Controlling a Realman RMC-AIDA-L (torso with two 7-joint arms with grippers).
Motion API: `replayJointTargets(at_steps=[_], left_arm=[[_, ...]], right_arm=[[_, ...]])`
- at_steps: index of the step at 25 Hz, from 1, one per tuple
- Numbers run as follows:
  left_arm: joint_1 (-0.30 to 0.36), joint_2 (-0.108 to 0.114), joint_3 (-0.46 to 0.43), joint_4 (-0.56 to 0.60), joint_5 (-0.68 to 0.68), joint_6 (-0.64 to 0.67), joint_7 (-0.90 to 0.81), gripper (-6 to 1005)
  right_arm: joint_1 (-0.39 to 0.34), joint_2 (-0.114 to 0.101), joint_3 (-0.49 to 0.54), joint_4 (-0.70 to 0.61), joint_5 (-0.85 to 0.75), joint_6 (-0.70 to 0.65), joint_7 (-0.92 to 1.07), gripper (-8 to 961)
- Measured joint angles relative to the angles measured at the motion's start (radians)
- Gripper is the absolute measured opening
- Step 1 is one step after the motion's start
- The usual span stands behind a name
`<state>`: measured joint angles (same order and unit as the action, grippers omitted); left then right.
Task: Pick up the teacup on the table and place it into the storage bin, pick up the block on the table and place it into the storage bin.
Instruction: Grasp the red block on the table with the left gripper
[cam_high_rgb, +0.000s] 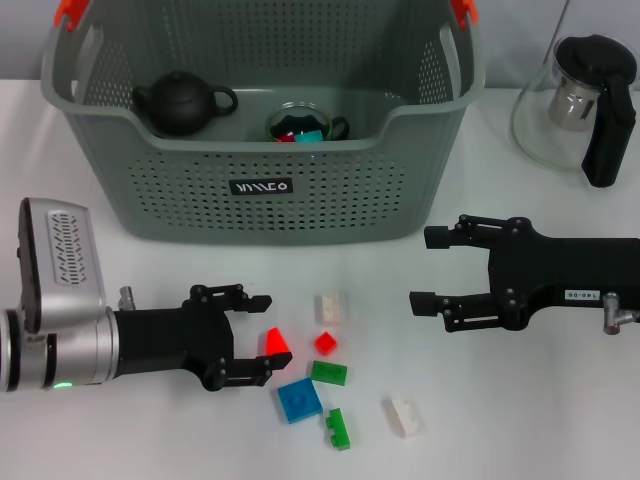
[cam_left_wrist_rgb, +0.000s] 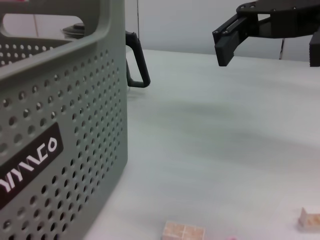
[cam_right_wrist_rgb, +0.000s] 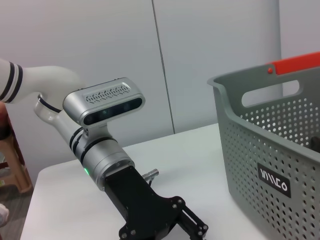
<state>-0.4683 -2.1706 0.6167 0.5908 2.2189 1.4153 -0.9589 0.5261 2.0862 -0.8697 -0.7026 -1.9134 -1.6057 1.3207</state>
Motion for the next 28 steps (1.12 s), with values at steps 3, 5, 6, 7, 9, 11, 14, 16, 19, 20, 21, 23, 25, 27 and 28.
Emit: replayJointTargets(at_steps=[3,5,6,7,9,11,14,16,19,20,21,23,25,27,28], left_arm=[[0.0,0.0,0.005,-0.001,0.0,-0.011,0.004,632],[-0.002,0.0,0.009,-0.007,0.0,-0.025,0.006,674],[-0.004,0.0,0.009,-0.013,0.0,-0.034,0.008,695],[-0.005,0.0,0.01,-0.017,0.0,-0.039,0.01,716],[-0.009,0.0,0.01,-0.028,0.001,-0.052,0.016,737],[-0.013,0.0,0.011,-0.035,0.004,-0.06,0.021,737],[-0.014,0.0,0.011,-0.043,0.005,-0.069,0.031,736],[-0.015,-0.001,0.011,-0.053,0.005,-0.08,0.049,734],[-0.015,-0.002,0.011,-0.056,0.005,-0.087,0.056,729],[-0.017,-0.002,0.011,-0.063,0.005,-0.098,0.059,727],[-0.017,-0.002,0.011,-0.065,0.005,-0.101,0.06,719],[-0.018,-0.002,0.011,-0.067,0.002,-0.105,0.063,704],[-0.018,-0.002,0.011,-0.068,0.0,-0.108,0.065,689],[-0.018,-0.002,0.011,-0.068,0.0,-0.109,0.067,674],[-0.019,-0.002,0.011,-0.068,0.0,-0.109,0.067,666]], right_arm=[[0.0,0.0,0.0,0.0,0.0,0.002,0.0,911],[0.0,0.0,0.0,-0.001,0.0,0.002,0.0,911],[0.0,0.0,0.0,-0.002,0.001,0.002,0.0,911],[0.0,0.0,0.0,-0.002,0.001,0.003,0.0,911],[0.0,0.0,0.0,-0.003,0.001,0.004,0.0,911],[0.0,-0.001,0.0,-0.004,0.001,0.004,0.0,911],[0.0,-0.002,0.0,-0.004,0.002,0.006,0.0,910],[0.001,-0.002,0.0,-0.005,0.002,0.006,0.0,910],[0.001,-0.002,0.0,-0.005,0.002,0.006,0.0,910],[0.001,-0.002,0.0,-0.005,0.002,0.006,0.0,910],[0.002,-0.002,0.0,-0.005,0.002,0.006,0.0,910],[0.002,-0.002,0.0,-0.005,0.002,0.006,0.0,911],[0.002,-0.002,0.0,-0.005,0.002,0.007,0.0,911],[0.002,-0.002,0.0,-0.005,0.002,0.008,0.0,911],[0.002,-0.002,0.0,-0.005,0.002,0.008,0.0,911]])
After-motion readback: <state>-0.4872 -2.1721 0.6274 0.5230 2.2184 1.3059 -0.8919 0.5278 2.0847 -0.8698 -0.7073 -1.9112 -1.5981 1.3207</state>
